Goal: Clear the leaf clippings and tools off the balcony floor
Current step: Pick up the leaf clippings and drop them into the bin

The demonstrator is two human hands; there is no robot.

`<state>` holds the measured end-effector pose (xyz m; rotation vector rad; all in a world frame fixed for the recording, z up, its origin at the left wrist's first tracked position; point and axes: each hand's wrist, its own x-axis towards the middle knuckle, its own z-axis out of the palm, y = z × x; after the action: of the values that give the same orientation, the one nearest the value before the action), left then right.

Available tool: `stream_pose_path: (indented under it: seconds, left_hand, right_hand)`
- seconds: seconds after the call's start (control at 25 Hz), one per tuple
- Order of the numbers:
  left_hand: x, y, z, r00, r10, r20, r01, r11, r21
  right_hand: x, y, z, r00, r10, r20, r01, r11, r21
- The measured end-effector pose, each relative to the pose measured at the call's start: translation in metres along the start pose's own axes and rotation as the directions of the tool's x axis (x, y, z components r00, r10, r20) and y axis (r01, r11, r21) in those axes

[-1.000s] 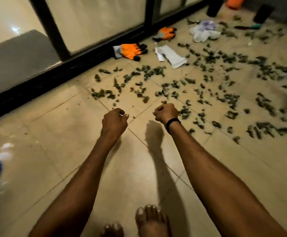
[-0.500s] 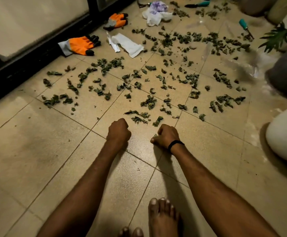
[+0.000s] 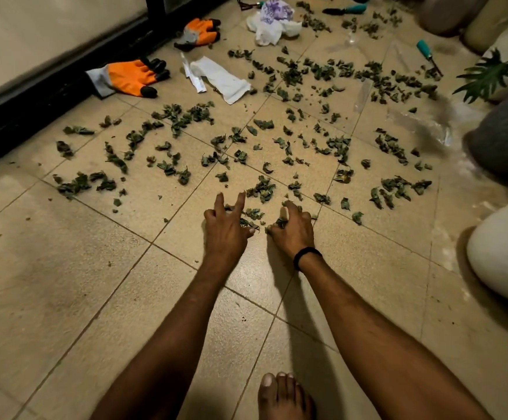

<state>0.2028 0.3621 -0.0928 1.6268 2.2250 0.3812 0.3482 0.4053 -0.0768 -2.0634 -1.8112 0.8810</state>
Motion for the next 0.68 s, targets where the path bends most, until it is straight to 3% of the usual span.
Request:
stream_pose_path:
  seconds: [0.12,0.2,0.36,0.56,0.68]
  left_hand:
    - [0.008,0.003,0.009,0.999,0.051,0.007,-0.051,0.995,0.088]
    - [0.009,0.001,0.016,0.994,0.107,-0.035,-0.107,0.994,0.024]
    - [0.01,-0.006,0.022,0.99,0.058,-0.13,-0.077,0.987,-0.145]
    - [0.014,-0.022,0.005,0.968,-0.105,-0.227,0.032,0.953,-0.303]
    - [0.02,-0.023,-0.001,0.961,-0.102,-0.258,0.023,0.955,-0.295]
  right_hand:
    - [0.009,-0.003,0.005,0.989,-0.141,0.049,0.147,0.975,-0.169]
    - [0.016,-0.005,0.008,0.975,-0.216,0.057,0.223,0.944,-0.244]
    - [0.021,-0.015,0.016,0.98,-0.196,-0.027,0.19,0.972,-0.14]
    - [0.023,-0.034,0.031,0.931,-0.351,0.103,0.365,0.907,-0.211]
    - [0.029,-0.038,0.031,0.952,-0.307,0.002,0.304,0.941,-0.148]
